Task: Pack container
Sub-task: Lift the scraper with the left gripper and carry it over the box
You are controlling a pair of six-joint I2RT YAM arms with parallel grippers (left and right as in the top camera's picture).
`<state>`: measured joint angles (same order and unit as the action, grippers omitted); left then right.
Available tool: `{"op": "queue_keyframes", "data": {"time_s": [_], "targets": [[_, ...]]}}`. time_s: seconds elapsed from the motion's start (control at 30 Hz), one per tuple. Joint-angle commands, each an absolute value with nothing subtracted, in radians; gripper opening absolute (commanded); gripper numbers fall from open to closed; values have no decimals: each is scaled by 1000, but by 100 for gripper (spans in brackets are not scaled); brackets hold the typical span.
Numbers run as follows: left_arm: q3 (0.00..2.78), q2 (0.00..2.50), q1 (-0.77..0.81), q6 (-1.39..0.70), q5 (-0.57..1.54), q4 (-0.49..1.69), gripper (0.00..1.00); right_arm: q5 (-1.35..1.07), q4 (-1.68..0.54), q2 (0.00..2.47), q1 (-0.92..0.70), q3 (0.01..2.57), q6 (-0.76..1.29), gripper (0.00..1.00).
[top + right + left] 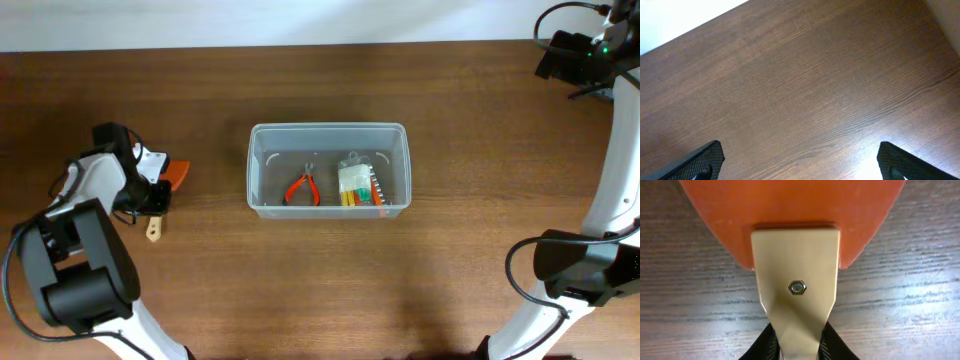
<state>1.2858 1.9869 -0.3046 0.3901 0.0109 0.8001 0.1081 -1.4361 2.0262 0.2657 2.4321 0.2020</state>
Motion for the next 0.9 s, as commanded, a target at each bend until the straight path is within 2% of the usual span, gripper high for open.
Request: {"op": "queue_keyframes", "data": {"time_s": [0.0,0.37,0.6,0.87], "targets": [[1341,2042,-302,398,-1,863,2,117,-1434,2015,262,2446,199,99],[1681,2042,-301,398,9,1083,2,117,-1434,2015,262,2446,199,99],[1893,2042,-282,398,84,1200,2,117,-1434,2015,262,2446,199,99],[2061,2041,-142,398,182,1342,2,117,-1434,2015,262,2446,199,99]]}}
